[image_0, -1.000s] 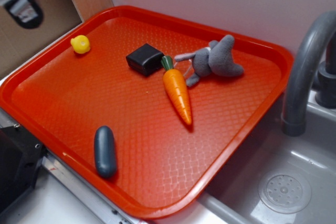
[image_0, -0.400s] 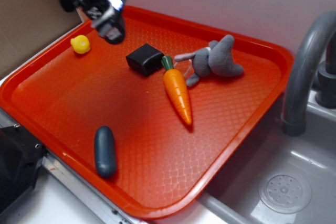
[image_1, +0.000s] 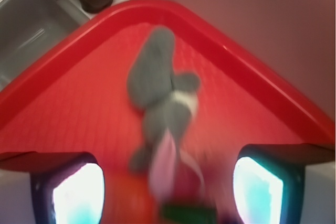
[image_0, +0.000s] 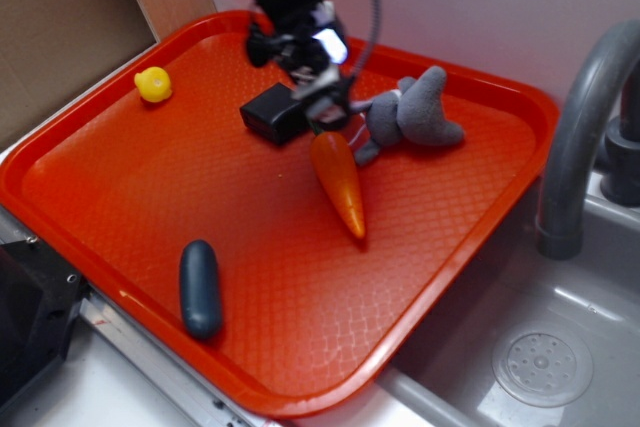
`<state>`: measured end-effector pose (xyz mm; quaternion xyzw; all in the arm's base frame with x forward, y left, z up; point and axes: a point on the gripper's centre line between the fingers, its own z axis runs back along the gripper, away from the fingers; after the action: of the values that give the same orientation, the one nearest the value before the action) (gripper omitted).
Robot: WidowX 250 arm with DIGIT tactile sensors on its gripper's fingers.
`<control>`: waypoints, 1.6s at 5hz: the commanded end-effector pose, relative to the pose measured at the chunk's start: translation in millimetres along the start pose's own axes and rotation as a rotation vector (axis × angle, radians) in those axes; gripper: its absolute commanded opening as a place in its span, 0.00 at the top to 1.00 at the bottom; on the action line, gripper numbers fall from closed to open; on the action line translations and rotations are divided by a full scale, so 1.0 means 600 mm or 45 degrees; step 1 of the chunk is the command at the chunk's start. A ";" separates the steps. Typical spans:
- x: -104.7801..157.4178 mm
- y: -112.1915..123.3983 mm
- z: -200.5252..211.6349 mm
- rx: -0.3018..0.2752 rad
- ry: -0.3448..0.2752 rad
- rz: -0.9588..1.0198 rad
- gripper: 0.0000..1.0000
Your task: Grab the gray animal.
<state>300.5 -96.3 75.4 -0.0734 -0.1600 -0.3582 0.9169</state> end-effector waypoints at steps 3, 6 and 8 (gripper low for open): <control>0.075 -0.020 -0.086 0.129 0.115 -0.131 0.00; 0.040 -0.017 -0.068 0.135 0.168 -0.139 1.00; 0.043 -0.019 0.095 0.537 0.298 0.412 1.00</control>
<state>292.7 -89.6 114.8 0.1446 -0.0666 -0.1761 0.9714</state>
